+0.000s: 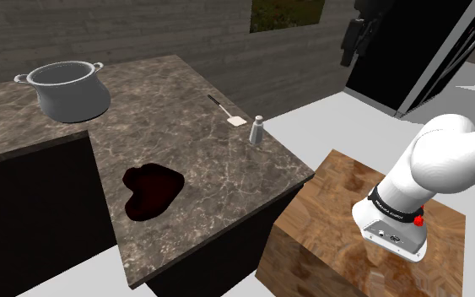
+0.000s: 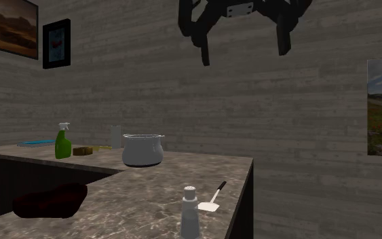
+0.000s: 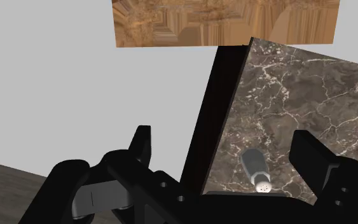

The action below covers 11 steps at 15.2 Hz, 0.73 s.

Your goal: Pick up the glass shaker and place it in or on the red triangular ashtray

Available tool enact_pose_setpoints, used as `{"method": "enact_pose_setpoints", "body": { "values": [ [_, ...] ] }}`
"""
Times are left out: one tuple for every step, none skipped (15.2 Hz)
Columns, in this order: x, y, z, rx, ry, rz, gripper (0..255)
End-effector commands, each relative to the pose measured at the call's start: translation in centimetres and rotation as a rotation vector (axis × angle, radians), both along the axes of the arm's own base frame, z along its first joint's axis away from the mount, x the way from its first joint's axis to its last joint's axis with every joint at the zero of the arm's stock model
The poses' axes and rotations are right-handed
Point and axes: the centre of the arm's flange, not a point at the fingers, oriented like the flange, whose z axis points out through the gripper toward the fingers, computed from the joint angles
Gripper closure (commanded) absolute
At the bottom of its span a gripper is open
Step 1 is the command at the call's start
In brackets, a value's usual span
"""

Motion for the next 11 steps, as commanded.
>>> {"method": "enact_pose_setpoints", "body": {
  "values": [
    [0.0,0.0,0.0,0.000,0.000,0.000,0],
    [0.7,0.5,-0.9,-0.002,-0.003,-0.006,0],
    [1.5,1.0,-1.9,-0.003,-0.006,-0.013,0],
    [2.3,1.5,-2.8,-0.005,-0.008,-0.019,0],
    [3.0,2.0,-3.8,-0.006,-0.011,-0.025,0],
    [3.8,2.5,-4.7,-0.008,-0.014,-0.032,0],
    [4.6,3.0,-5.7,-0.009,-0.017,-0.038,0],
    [5.4,3.4,-6.6,-0.011,-0.020,-0.044,0],
    [6.1,3.9,-7.5,-0.012,-0.022,-0.051,0],
    [6.9,4.4,-8.5,-0.014,-0.025,-0.057,0],
    [7.7,4.8,-9.4,-0.015,-0.028,-0.063,0]
  ]
}}
